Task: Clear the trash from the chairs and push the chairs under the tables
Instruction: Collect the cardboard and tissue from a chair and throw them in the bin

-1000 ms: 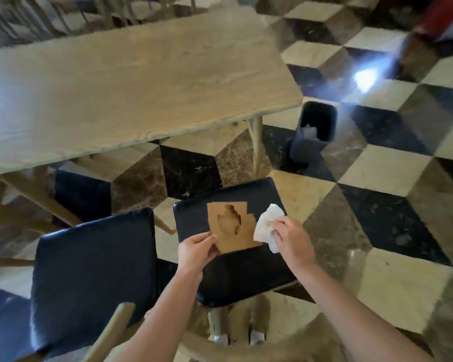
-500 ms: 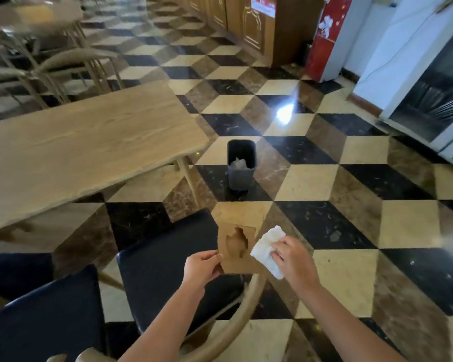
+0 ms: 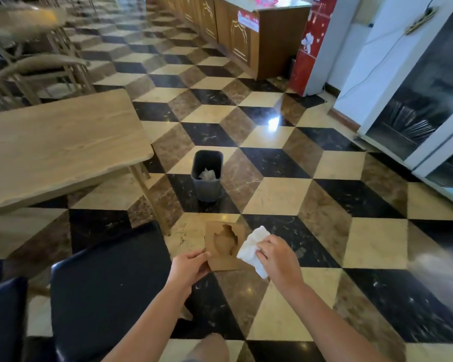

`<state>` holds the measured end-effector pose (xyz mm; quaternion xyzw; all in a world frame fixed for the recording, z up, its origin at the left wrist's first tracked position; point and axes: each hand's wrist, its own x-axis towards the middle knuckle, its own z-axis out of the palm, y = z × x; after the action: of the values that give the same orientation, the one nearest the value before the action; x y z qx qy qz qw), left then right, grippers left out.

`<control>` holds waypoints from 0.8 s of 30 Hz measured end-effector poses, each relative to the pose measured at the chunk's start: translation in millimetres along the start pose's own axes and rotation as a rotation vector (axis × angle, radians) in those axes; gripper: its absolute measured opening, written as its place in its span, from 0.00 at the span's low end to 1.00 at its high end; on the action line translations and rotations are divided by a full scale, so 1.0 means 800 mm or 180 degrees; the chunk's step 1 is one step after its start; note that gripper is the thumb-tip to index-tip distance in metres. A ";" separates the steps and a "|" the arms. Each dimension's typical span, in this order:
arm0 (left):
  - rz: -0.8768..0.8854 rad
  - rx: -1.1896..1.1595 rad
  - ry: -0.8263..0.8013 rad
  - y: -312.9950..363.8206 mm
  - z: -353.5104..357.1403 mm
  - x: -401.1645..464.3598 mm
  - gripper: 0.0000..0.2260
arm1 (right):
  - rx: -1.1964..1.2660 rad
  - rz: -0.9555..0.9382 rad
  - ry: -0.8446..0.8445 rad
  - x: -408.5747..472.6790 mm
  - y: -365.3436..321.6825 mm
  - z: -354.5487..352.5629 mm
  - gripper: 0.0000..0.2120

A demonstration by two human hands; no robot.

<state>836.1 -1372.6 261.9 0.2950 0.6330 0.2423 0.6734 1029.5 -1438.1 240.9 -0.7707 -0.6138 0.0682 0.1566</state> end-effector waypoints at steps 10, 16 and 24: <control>-0.0158 -0.0485 0.0266 0.054 0.085 0.118 0.03 | 0.0292 -0.0082 0.0091 0.149 0.080 0.015 0.02; -0.0160 -0.0569 0.0343 0.146 0.126 0.198 0.02 | 0.0310 -0.0171 0.0034 0.278 0.106 -0.003 0.02; -0.0163 -0.0684 0.0618 0.245 0.152 0.304 0.03 | 0.0489 -0.0237 -0.0162 0.429 0.123 0.013 0.02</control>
<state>986.0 -1074.5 229.9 0.1801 0.6729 0.3188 0.6427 1198.5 -1124.1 229.0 -0.7311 -0.6388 0.1288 0.2020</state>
